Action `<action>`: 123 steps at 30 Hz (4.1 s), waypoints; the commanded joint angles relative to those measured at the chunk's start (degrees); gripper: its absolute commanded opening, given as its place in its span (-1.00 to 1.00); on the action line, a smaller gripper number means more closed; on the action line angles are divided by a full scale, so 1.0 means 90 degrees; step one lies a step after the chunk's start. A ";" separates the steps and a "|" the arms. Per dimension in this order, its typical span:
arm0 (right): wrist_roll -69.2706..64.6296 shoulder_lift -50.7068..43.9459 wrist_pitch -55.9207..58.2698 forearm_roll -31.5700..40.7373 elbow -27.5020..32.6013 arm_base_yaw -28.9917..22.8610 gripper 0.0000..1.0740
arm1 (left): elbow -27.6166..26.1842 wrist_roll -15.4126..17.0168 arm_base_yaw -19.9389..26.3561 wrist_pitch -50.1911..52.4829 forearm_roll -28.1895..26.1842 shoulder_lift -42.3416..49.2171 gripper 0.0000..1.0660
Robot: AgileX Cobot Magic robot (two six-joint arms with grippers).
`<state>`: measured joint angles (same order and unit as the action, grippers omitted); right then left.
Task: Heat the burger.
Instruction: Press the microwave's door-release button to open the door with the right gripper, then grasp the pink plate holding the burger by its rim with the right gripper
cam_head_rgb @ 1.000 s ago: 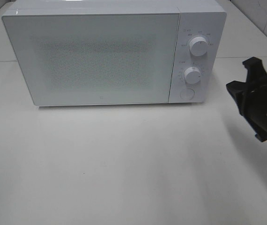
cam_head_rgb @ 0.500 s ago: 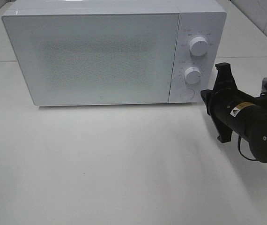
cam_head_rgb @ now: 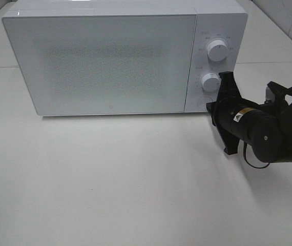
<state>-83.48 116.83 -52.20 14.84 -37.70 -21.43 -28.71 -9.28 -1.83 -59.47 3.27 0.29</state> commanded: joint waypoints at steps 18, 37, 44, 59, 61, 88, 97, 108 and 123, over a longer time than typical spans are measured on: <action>0.0025 0.0293 0.0159 -0.0057 -0.0560 -0.0013 -1.00 | 0.0019 0.0013 0.0025 0.0076 0.0032 0.0108 0.89; 0.0070 0.0299 -0.0286 -0.0038 -0.0624 0.0006 -1.00 | 0.0019 0.0019 0.0025 0.0076 0.0032 0.0108 0.89; -0.0095 0.0477 -0.0528 -0.0159 -0.0732 0.0006 -1.00 | 0.0019 0.0019 0.0025 0.0076 0.0032 0.0108 0.89; 0.0172 0.0573 -0.0828 0.0013 -0.1210 0.0006 -1.00 | 0.0019 0.0019 0.0025 0.0076 0.0032 0.0108 0.89; 0.0274 0.0573 -0.1025 0.0216 -0.1267 0.0006 -1.00 | 0.0019 0.0019 0.0025 0.0076 0.0032 0.0108 0.89; 0.0089 0.0280 -0.0586 0.0153 -0.0809 -0.0006 -1.00 | 0.0019 0.0019 0.0025 0.0076 0.0038 0.0108 0.89; -0.0108 0.0146 -0.0427 -0.0032 -0.0439 -0.0083 -1.00 | 0.0019 0.0019 0.0025 0.0076 0.0038 0.0108 0.89; -0.0248 0.0127 -0.0446 -0.0045 -0.0083 -0.0223 -1.00 | 0.0019 0.0019 0.0025 0.0076 0.0038 0.0108 0.89; 0.0618 -0.1019 -0.0242 -0.0038 0.0942 -0.0306 -1.00 | 0.0019 0.0019 0.0025 0.0076 0.0038 0.0108 0.89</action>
<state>-79.47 108.69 -54.83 15.01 -29.39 -24.12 -28.71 -9.28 -1.83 -59.42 3.44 0.29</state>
